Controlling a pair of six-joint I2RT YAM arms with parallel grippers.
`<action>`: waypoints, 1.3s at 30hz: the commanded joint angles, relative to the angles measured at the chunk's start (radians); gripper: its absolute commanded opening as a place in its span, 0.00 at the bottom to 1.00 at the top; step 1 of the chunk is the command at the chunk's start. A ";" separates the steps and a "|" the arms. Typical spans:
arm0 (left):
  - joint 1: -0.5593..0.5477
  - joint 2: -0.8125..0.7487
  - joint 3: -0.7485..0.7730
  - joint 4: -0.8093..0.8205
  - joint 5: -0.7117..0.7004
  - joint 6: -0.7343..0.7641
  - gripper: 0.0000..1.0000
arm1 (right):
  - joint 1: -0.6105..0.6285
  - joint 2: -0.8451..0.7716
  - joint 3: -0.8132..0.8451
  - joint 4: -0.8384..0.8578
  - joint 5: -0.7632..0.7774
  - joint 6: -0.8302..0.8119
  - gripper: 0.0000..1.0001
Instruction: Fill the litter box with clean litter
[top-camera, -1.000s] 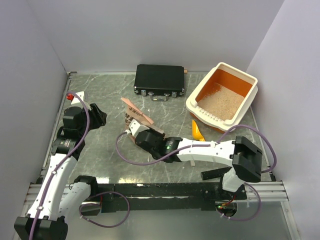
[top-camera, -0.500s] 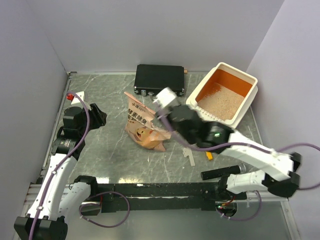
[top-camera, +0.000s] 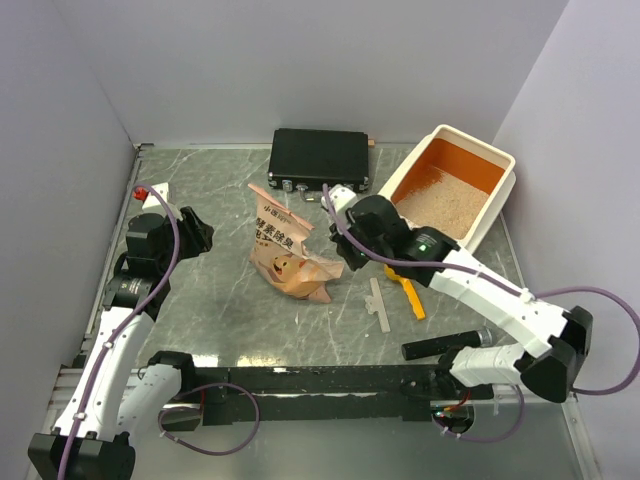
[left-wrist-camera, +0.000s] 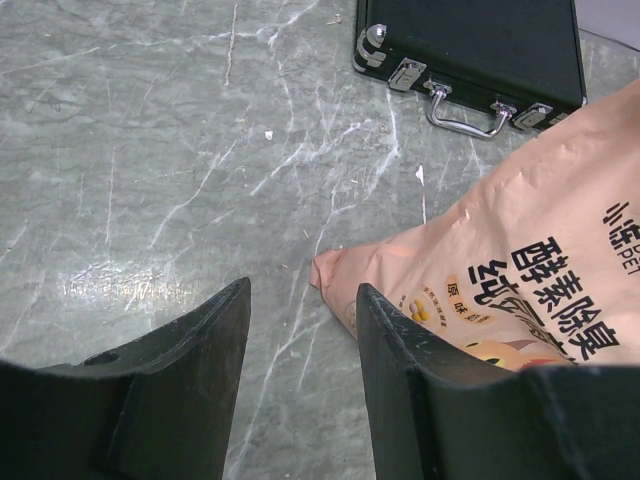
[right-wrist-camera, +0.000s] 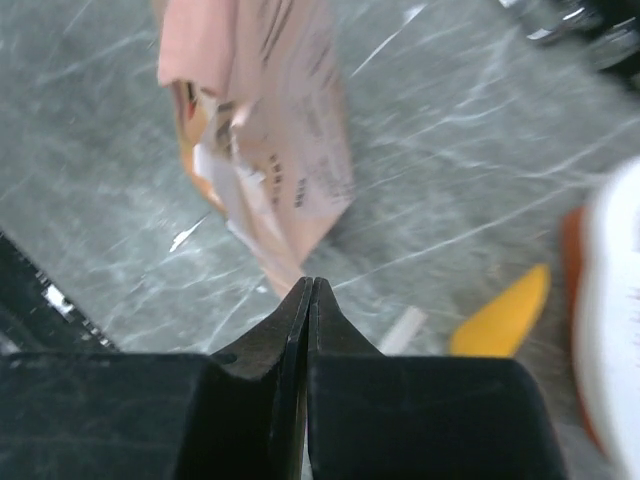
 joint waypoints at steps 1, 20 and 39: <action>-0.002 -0.003 0.001 0.010 0.000 -0.007 0.52 | -0.023 -0.004 -0.034 0.173 -0.155 0.069 0.00; -0.004 0.008 0.001 0.015 0.020 -0.009 0.52 | -0.049 0.135 -0.083 0.426 -0.282 0.250 0.00; -0.008 0.014 0.003 0.013 0.014 -0.007 0.52 | -0.060 0.182 -0.149 0.465 -0.232 0.273 0.00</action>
